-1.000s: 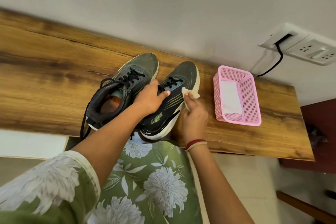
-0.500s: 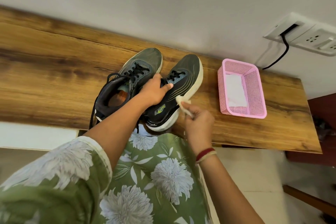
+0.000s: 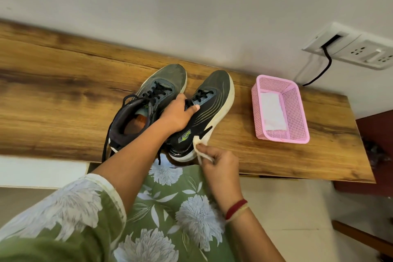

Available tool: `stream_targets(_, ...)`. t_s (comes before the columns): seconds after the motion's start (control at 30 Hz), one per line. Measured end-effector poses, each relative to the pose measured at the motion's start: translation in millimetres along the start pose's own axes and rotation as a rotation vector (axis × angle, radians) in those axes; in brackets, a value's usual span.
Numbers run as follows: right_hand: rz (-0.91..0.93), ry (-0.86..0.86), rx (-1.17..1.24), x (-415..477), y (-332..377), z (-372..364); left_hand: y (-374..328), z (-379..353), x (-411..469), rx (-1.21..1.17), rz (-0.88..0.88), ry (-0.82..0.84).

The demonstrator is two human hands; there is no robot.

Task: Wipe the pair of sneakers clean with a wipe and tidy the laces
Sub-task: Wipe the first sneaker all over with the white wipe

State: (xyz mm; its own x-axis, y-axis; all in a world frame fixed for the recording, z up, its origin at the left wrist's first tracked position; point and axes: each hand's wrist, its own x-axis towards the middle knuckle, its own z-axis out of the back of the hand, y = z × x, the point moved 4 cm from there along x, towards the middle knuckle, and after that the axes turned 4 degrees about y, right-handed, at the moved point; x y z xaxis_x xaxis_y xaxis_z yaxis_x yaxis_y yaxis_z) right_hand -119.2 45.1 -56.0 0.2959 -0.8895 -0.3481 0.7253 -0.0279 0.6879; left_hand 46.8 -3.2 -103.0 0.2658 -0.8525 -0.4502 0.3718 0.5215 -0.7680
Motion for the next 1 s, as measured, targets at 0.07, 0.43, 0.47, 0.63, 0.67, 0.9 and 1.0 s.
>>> stream_targets(0.07, -0.021, -0.076, 0.082, 6, -4, 7, 0, 0, 0, 0.007, -0.006, -0.011)
stream_targets(0.43, -0.035, -0.189, 0.341, 43, 4, 54, -6, -10, -3, 0.075, -0.088, -0.089)
stream_targets(0.47, -0.018, -0.238, 0.306, 57, 7, 63, -9, -13, -5, 0.106, -0.121, -0.097)
stream_targets(0.63, 0.026, -0.319, 0.051, 119, 6, 72, -20, -29, -8, 0.340, -0.270, -0.073)
stream_targets(0.67, 0.018, -0.309, 0.017, 125, 4, 69, -21, -32, -7, 0.341, -0.283, -0.056)
stream_targets(0.9, 0.031, -0.284, -0.015, 100, -27, 38, -23, -31, -6, 0.135, -0.305, -0.065)
stream_targets(1.0, 0.075, -0.220, 0.054, 70, -32, 25, -22, -30, -6, 0.074, -0.240, -0.098)
